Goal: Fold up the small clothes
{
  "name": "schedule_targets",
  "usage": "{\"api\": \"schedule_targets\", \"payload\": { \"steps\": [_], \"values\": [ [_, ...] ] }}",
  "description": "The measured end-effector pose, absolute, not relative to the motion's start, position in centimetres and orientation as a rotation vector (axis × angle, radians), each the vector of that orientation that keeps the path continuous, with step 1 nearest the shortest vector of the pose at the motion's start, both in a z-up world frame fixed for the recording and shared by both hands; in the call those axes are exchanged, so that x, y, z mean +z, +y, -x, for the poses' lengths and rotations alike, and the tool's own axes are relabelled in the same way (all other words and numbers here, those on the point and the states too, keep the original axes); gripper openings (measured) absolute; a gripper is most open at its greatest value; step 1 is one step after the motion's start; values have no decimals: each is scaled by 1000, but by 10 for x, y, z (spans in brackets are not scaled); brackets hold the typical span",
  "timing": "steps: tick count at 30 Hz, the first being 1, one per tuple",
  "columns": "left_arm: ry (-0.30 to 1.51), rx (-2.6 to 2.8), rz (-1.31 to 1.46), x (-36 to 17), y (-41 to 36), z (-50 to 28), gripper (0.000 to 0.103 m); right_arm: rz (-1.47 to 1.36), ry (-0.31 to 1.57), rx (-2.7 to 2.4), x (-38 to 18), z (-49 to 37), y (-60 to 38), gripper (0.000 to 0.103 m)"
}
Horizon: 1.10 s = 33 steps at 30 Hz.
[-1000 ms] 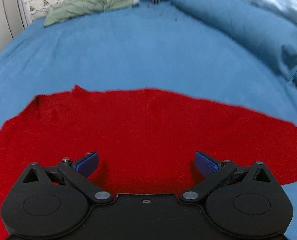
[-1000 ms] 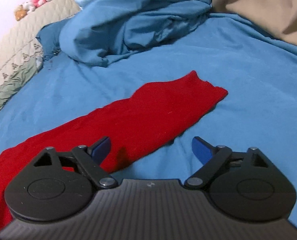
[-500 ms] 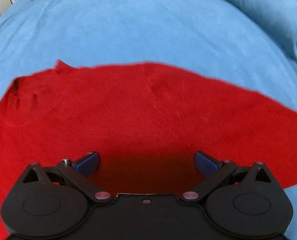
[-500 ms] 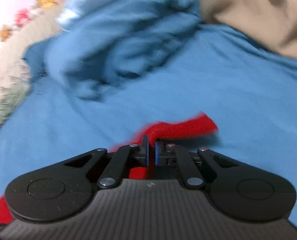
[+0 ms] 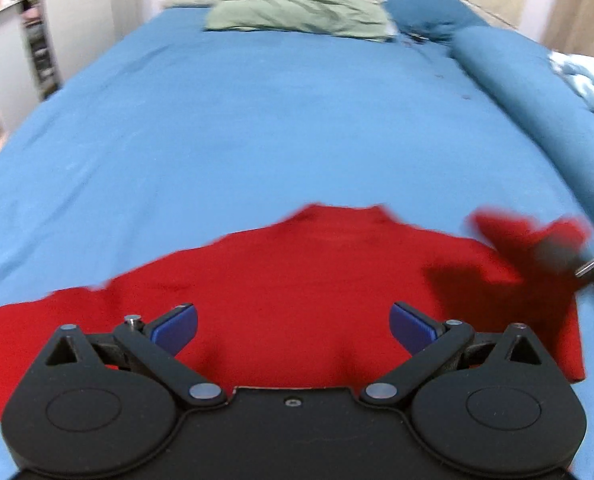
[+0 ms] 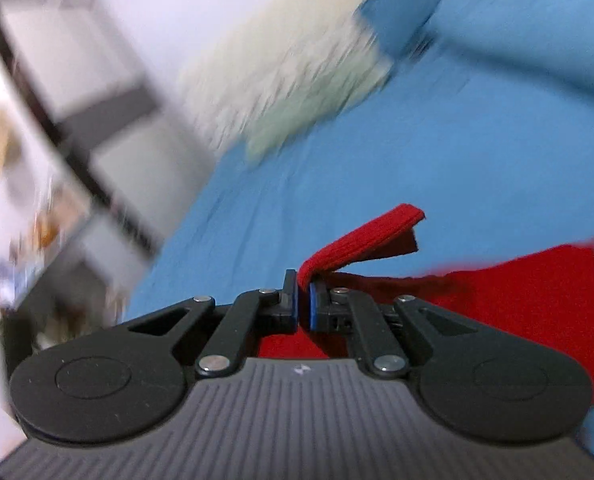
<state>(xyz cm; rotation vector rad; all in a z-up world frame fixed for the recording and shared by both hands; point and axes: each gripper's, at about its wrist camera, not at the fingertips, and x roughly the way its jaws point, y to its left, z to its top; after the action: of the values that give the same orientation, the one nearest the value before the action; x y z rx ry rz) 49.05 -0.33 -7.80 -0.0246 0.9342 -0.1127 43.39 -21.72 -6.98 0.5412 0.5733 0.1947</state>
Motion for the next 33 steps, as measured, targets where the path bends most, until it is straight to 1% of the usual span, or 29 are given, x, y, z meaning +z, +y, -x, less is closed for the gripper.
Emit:
{"api": "schedule_targets", "payload": {
  "steps": [4, 5, 6, 7, 8, 9, 10, 12, 13, 19, 21, 23, 24, 26, 29, 33],
  "values": [
    [977, -69, 27, -93, 41, -491, 103, -411, 761, 265, -142, -456, -141, 20],
    [981, -72, 39, -98, 49, -491, 103, -374, 784, 264, -154, -458, -128, 21],
    [981, -77, 49, -103, 55, -494, 103, -339, 796, 266, -162, -457, -121, 25],
    [982, -83, 57, -107, 61, -498, 103, -303, 805, 267, -167, -457, -114, 25],
    [984, -92, 62, -113, 61, -499, 103, -267, 808, 253, -169, -455, -111, 31],
    [984, -106, 62, -114, 61, -496, 103, -255, 807, 253, -169, -452, -112, 47],
    [980, -124, 58, -119, 56, -496, 103, -250, 798, 263, -168, -449, -115, 68],
    [977, -162, 47, -122, 42, -488, 103, -226, 762, 256, -161, -434, -119, 82],
    [977, -188, 47, -124, 34, -487, 103, -210, 742, 247, -157, -428, -123, 84],
    [952, -363, -56, -127, -34, -485, 103, -156, 738, 98, -139, -381, -180, 86],
    [941, -406, -96, -131, -56, -488, 100, -151, 735, 8, -136, -373, -200, 89],
    [948, -431, -127, -139, -72, -493, 87, -155, 755, -106, -141, -364, -230, 90],
    [960, -434, -143, -145, -80, -497, 82, -155, 755, -106, -141, -364, -230, 90],
    [983, -427, -158, -157, -89, -503, 59, -156, 786, -166, -149, -362, -246, 90],
    [989, -390, -129, -165, -85, -506, 47, -182, 807, -209, -161, -359, -263, 90],
    [975, -293, -47, -165, -63, -506, 39, -208, 817, -233, -170, -361, -268, 90]
  ]
}}
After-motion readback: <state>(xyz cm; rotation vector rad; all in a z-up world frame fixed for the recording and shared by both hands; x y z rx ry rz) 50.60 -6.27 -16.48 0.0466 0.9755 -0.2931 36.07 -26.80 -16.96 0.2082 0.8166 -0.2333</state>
